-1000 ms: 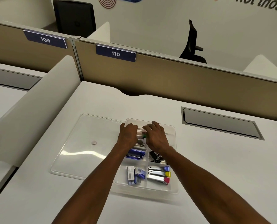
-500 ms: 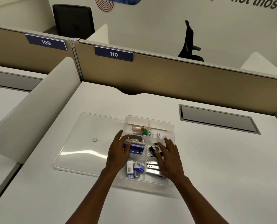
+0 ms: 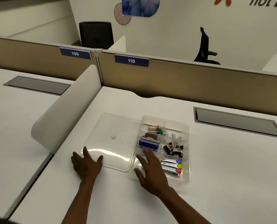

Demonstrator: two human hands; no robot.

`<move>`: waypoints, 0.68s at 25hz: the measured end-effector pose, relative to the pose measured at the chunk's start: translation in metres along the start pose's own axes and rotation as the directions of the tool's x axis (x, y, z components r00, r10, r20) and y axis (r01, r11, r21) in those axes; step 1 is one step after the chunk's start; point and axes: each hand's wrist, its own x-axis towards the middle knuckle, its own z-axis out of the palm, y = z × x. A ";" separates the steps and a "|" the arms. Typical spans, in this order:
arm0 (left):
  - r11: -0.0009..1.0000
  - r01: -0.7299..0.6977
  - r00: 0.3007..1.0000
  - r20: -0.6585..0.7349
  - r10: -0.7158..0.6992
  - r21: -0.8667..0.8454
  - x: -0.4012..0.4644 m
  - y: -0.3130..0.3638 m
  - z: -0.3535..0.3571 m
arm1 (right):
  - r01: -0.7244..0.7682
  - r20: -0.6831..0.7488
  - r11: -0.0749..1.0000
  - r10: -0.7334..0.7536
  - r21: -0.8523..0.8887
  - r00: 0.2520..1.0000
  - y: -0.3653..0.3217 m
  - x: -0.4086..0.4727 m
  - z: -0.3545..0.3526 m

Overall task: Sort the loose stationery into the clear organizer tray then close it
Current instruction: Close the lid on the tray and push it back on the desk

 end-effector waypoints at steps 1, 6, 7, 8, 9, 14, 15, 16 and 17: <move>1.000 0.026 0.999 0.027 -0.026 0.014 0.000 -0.008 -0.003 | 0.022 0.012 0.998 -0.021 -0.060 1.000 -0.004 -0.001 0.004; 0.999 -0.021 1.000 0.007 0.021 -0.037 0.001 -0.027 -0.006 | 0.022 0.040 0.992 -0.017 -0.126 0.999 -0.002 -0.002 0.007; 0.998 -0.021 1.000 -0.008 0.020 -0.053 0.001 -0.027 -0.008 | 0.038 0.043 0.990 -0.033 -0.137 0.999 -0.001 -0.003 0.008; 0.997 -0.017 1.000 -0.025 0.015 -0.069 0.002 -0.026 -0.010 | 0.059 0.054 0.986 -0.051 -0.158 0.997 -0.001 -0.004 0.008; 0.995 -0.013 0.999 -0.044 0.008 -0.096 0.002 -0.025 -0.013 | 0.076 0.070 0.981 -0.064 -0.181 0.995 -0.001 -0.004 0.009; 0.951 -0.114 0.983 -0.170 0.067 -0.287 -0.006 -0.014 -0.021 | 0.029 0.112 0.979 -0.006 -0.199 0.994 0.000 -0.009 0.012; 0.947 -0.118 0.980 -0.188 0.063 -0.300 -0.007 -0.013 -0.020 | 0.028 0.102 0.978 -0.007 -0.206 0.995 0.000 -0.011 0.012; 0.944 -0.106 0.981 -0.190 0.047 -0.311 -0.008 -0.012 -0.019 | 0.034 0.088 0.975 -0.014 -0.221 0.996 0.001 -0.013 0.013; 0.945 -0.084 0.984 -0.177 0.028 -0.316 -0.008 -0.013 -0.018 | 0.038 0.080 0.971 -0.020 -0.236 0.997 0.002 -0.014 0.014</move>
